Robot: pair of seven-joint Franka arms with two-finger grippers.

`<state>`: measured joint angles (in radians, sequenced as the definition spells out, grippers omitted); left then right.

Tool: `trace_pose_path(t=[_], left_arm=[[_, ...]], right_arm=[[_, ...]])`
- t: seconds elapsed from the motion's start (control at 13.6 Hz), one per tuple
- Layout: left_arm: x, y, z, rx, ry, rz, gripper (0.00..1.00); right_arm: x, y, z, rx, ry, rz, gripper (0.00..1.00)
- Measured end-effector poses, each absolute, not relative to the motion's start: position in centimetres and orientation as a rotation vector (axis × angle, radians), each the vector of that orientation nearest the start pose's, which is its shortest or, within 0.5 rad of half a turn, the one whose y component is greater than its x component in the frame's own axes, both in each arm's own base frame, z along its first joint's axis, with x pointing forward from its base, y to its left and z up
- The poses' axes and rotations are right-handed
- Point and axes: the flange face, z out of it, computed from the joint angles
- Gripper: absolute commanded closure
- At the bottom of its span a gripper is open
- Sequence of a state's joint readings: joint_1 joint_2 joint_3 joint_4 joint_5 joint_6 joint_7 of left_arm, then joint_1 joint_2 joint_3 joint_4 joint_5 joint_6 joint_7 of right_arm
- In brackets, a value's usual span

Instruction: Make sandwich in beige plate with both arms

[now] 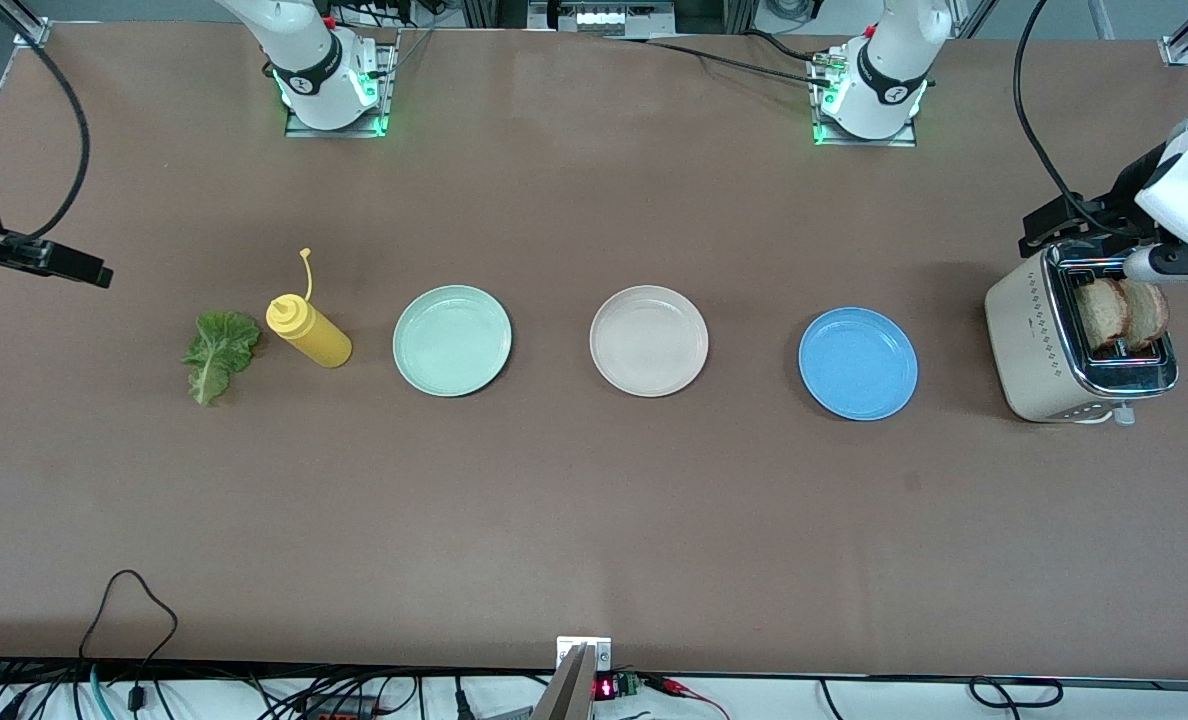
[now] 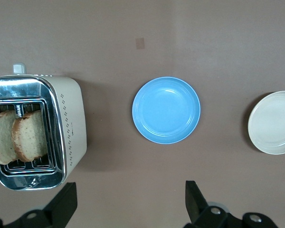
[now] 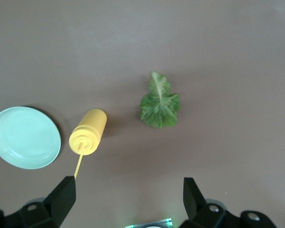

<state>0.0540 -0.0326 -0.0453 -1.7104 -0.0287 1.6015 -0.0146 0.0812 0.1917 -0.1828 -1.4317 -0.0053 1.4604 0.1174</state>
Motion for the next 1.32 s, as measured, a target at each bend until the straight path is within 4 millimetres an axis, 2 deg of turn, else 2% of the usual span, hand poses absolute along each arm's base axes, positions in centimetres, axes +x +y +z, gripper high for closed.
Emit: trace_pose_path(t=[0.07,0.22,0.37,0.52,0.81,1.32], left_arm=[[54.2,0.1,57.9,-3.166,-0.041,0.121,0.0],[54.2,0.2,58.0,-3.166,-0.044,0.117,0.0],[54.4,0.3,57.9,-3.166,-0.046,0.116,0.0],[54.9,0.6,57.4,-3.166,-0.06,0.128,0.0],[55.4,3.7,56.7,-3.166,-0.149,0.143,0.0],[56.2,3.7,55.4,-3.166,-0.149,0.175,0.0]], right_arm=[[59.5,-6.1,57.2,-3.15,0.379,0.249,0.0],[59.0,-10.0,57.8,-3.128,0.484,0.22,0.0],[59.0,-12.0,59.5,-3.121,0.566,0.138,0.0],[59.1,-12.0,60.9,-3.124,0.616,0.078,0.0],[60.1,-12.2,61.2,-3.113,0.72,-0.039,0.0],[61.0,-12.8,59.8,-3.11,0.765,-0.043,0.0]])
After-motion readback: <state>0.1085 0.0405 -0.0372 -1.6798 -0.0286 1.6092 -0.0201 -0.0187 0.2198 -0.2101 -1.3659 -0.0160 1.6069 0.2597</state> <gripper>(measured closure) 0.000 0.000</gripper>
